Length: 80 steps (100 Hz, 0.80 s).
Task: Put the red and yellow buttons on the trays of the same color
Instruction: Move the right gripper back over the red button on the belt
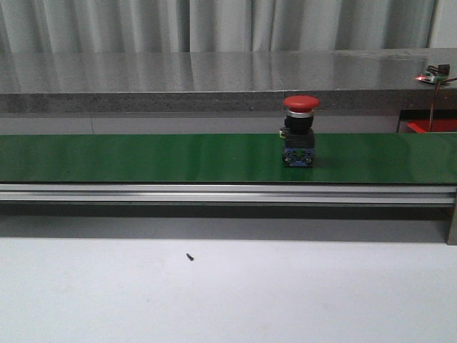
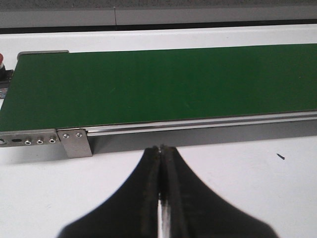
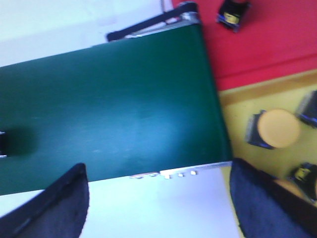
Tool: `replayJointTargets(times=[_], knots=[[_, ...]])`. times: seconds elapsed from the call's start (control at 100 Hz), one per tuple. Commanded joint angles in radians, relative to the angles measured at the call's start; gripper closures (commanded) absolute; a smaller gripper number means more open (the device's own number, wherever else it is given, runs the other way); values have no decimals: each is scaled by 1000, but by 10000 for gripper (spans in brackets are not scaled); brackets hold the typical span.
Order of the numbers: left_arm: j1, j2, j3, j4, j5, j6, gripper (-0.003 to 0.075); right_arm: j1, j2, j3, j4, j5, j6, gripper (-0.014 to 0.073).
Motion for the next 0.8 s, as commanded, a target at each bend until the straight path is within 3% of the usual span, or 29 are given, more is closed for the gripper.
replayJointTargets(times=[0.0, 0.4, 0.79], knots=[[-10, 1, -29, -22, -66, -2, 740, 56, -4, -68, 11, -25, 10, -1], [-10, 1, -29, -22, -66, -2, 740, 257, 161, -285, 12, 118, 103, 1], [-10, 1, -29, -22, -66, -2, 740, 322, 348, -471, 11, 258, 121, 1]])
